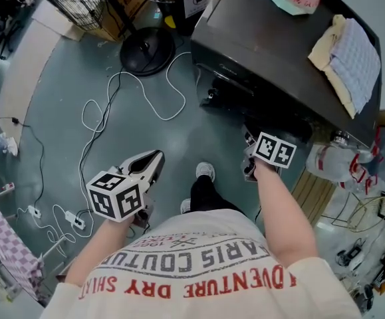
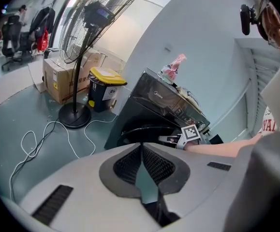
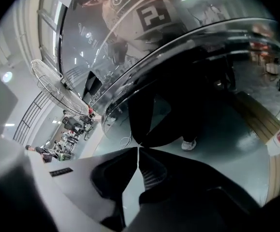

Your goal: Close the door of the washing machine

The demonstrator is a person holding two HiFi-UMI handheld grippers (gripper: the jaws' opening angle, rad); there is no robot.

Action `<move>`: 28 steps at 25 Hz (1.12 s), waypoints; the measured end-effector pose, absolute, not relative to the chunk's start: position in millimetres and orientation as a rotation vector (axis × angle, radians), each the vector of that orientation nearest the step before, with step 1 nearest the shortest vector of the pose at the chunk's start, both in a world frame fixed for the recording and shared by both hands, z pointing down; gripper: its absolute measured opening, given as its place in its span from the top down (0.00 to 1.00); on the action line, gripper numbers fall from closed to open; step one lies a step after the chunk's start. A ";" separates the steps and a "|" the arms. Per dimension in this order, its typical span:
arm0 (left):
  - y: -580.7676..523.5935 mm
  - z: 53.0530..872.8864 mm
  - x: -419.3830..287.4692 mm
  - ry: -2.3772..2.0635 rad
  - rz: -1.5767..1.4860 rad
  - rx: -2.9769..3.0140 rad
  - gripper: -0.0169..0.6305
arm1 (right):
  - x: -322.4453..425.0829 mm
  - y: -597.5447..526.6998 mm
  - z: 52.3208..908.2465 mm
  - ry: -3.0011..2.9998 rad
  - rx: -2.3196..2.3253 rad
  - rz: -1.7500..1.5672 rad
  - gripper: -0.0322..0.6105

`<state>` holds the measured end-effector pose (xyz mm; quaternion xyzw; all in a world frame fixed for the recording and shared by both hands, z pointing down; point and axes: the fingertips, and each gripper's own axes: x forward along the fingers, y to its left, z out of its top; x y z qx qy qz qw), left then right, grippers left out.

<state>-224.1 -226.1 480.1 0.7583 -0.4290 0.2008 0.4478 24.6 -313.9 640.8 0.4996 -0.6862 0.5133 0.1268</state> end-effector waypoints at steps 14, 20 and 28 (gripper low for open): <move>-260.9 488.6 -222.8 -1.056 0.535 1.866 0.92 | 30.6 -330.3 642.2 -1.935 1.627 1.527 0.92; -276.0 487.1 -219.7 -1.057 0.558 1.872 0.92 | 31.2 -335.6 645.0 -1.925 1.615 1.583 0.92; -280.2 481.6 -208.1 -1.027 0.560 1.912 0.92 | 26.1 -336.1 648.9 -1.919 1.482 1.637 0.92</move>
